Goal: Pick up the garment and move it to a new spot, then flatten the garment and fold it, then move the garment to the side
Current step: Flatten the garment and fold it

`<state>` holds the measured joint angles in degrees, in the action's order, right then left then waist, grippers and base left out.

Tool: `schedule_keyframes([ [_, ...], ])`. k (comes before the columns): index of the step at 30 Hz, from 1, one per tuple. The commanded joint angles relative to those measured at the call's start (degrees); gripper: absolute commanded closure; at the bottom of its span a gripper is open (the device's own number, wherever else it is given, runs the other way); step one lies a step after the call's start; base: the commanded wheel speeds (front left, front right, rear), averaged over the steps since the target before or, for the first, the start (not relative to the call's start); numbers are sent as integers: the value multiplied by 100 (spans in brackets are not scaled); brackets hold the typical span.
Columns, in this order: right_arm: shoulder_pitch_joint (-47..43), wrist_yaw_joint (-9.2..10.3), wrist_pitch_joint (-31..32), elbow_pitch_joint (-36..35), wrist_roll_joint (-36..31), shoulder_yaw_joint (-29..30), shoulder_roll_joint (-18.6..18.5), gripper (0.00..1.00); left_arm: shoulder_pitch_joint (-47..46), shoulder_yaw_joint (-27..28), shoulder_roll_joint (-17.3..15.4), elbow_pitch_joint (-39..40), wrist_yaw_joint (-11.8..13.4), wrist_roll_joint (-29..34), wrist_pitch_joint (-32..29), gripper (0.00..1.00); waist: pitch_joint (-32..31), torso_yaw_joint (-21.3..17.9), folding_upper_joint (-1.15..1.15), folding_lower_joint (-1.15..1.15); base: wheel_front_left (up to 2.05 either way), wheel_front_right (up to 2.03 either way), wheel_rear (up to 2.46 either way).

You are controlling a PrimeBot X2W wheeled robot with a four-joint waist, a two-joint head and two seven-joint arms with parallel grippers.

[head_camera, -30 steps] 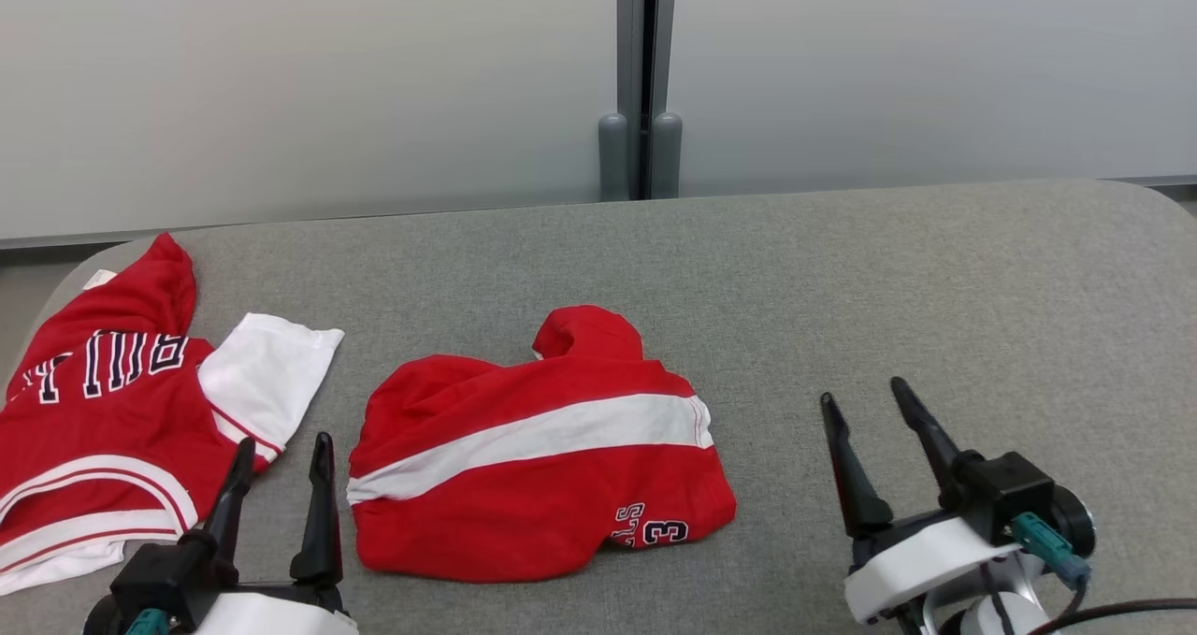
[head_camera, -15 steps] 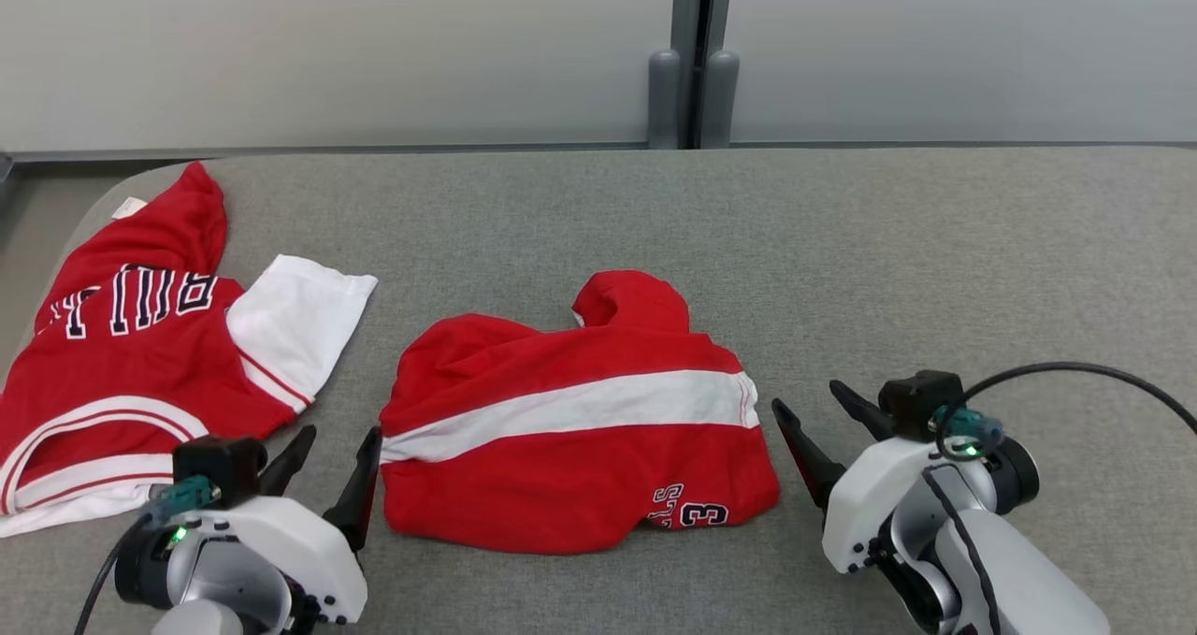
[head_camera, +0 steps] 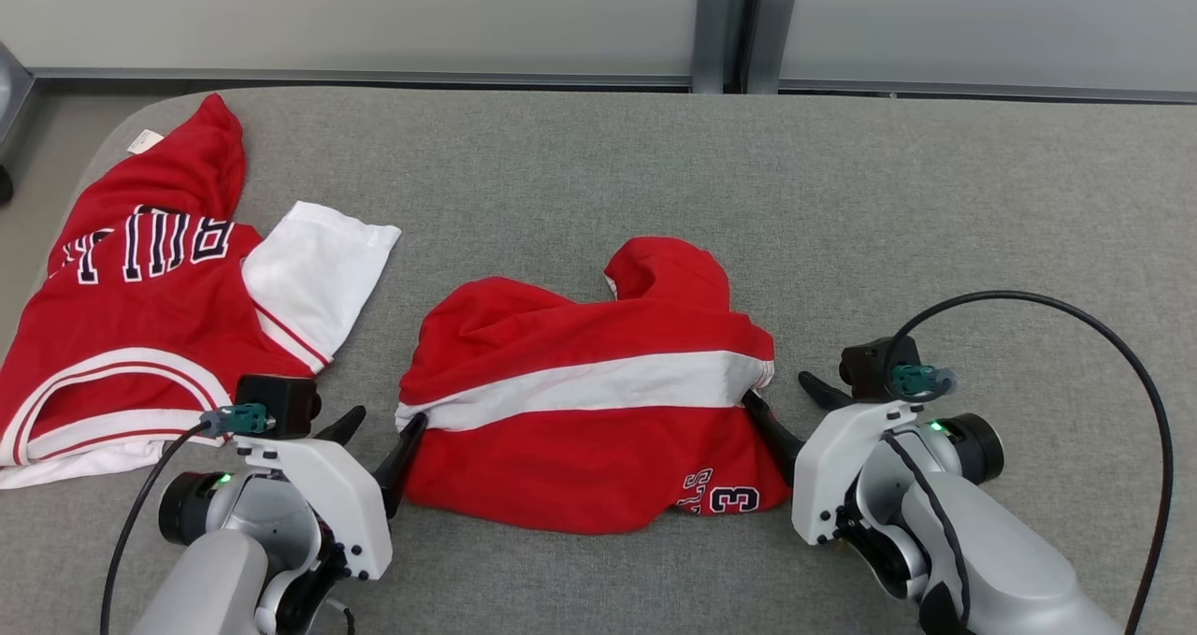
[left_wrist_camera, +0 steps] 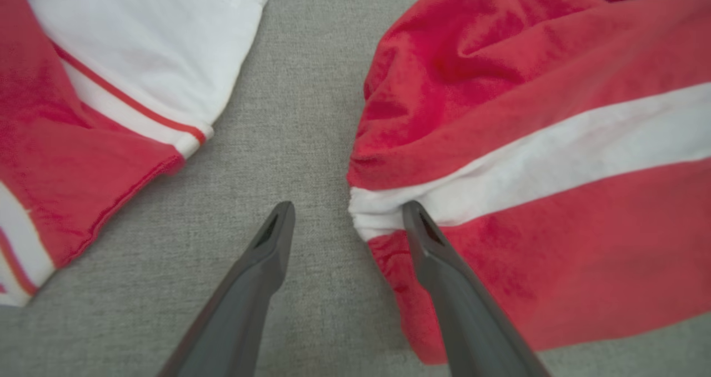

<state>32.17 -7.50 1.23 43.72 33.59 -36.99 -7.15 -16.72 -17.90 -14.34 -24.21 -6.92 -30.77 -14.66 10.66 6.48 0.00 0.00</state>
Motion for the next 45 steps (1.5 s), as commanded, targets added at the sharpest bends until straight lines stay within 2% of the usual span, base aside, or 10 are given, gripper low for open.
schedule_keyframes([
  [1, 18, 1, 22, 101, 100, -112, -2, 0, -155, -62, -19, -117, -31, -68, 0, 0, 27, 1, 0, 0, 0, 0, 0],
  [9, 112, 0, -62, 346, 366, -480, -5, 0, -476, -548, -1, -606, -65, -533, -22, 0, 85, -32, 0, 0, 0, 0, 0],
  [10, 125, 0, -73, 372, 407, -522, -3, 12, -502, -642, -29, -665, -66, -618, -16, 0, 90, -39, 0, 0, 0, 0, 0],
  [11, 132, 0, -92, 399, 449, -569, -1, 39, -528, -719, -68, -712, -67, -690, 9, 7, 91, -46, 0, 0, 0, 0, 0],
  [12, 143, 0, -107, 425, 478, -609, 1, 57, -561, -790, -97, -749, -66, -763, 52, 29, 92, -55, 0, 0, 0, 0, 0],
  [13, 160, 0, -124, 453, 507, -641, 1, 100, -599, -851, -115, -778, -60, -832, 112, 60, 89, -63, 0, 0, 0, 0, 0],
  [14, 179, 0, -159, 486, 546, -673, -4, 100, -631, -903, -150, -808, -60, -887, 189, 98, 74, -70, 0, 0, 0, 0, 0],
  [15, 198, 0, -194, 518, 574, -696, -7, 100, -648, -949, -193, -831, -61, -947, 264, 100, 54, -80, 0, 0, 0, 0, 0],
  [32, 60, 0, -1445, -279, 1241, -513, -368, 100, -340, -1045, -949, 326, 112, -1107, 662, 100, -742, -395, 0, 0, 0, 0, 0],
  [45, 1867, 0, -1254, -1470, 1695, -315, -834, 100, -2854, -872, -1333, 791, 36, -887, -2, 100, 723, -702, 0, 0, 0, 0, 0],
])
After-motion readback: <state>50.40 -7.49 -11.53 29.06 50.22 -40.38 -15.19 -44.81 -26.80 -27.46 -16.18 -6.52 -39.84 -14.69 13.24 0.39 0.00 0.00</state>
